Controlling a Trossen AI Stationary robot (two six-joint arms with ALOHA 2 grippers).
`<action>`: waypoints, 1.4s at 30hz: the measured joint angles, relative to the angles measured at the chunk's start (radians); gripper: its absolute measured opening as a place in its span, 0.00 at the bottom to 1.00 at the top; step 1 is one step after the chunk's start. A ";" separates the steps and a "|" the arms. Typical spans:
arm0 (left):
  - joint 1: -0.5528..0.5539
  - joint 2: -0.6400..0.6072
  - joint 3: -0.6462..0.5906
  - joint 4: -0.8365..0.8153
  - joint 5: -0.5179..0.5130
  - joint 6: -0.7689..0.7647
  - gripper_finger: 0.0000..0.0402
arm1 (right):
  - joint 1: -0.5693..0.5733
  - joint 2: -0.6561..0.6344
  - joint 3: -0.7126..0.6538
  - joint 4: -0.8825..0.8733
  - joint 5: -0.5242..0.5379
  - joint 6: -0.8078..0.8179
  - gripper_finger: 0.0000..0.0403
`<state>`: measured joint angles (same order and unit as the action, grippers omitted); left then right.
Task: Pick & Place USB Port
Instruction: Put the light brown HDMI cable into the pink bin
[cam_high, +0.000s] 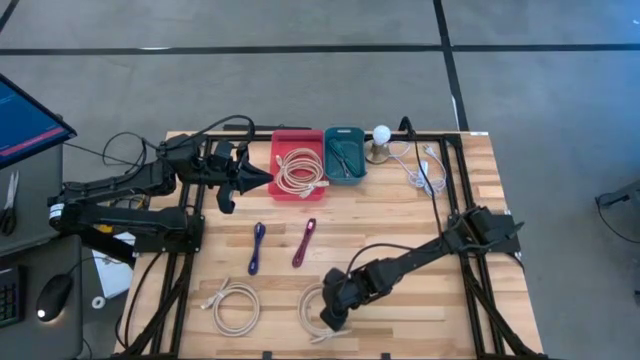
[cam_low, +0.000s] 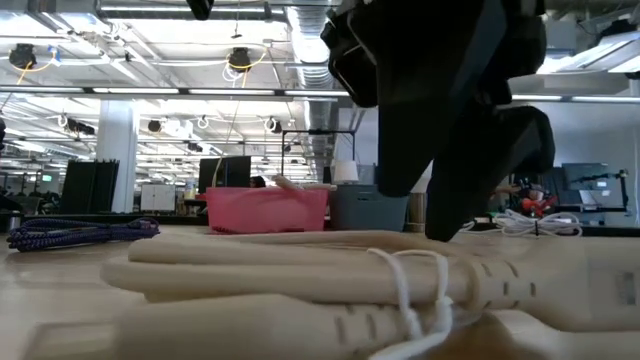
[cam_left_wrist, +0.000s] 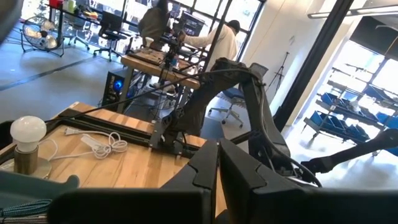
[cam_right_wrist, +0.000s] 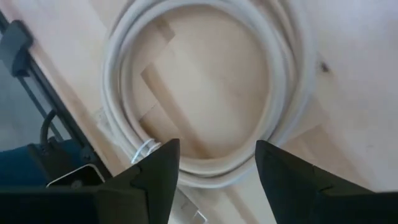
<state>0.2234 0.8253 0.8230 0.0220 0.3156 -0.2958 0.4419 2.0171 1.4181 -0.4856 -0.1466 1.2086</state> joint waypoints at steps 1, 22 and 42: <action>0.000 0.000 0.000 0.000 0.000 0.000 0.04 | -0.003 0.000 0.000 -0.004 0.005 0.000 0.50; 0.000 0.000 0.000 -0.002 0.000 0.000 0.04 | -0.065 -0.008 0.000 0.001 -0.226 -0.067 0.41; 0.000 0.000 0.000 -0.004 0.000 0.007 0.04 | -0.151 -0.008 0.000 -0.051 -0.299 -0.195 0.37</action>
<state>0.2235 0.8254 0.8227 0.0181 0.3153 -0.2886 0.2912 2.0090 1.4181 -0.5367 -0.4454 1.0133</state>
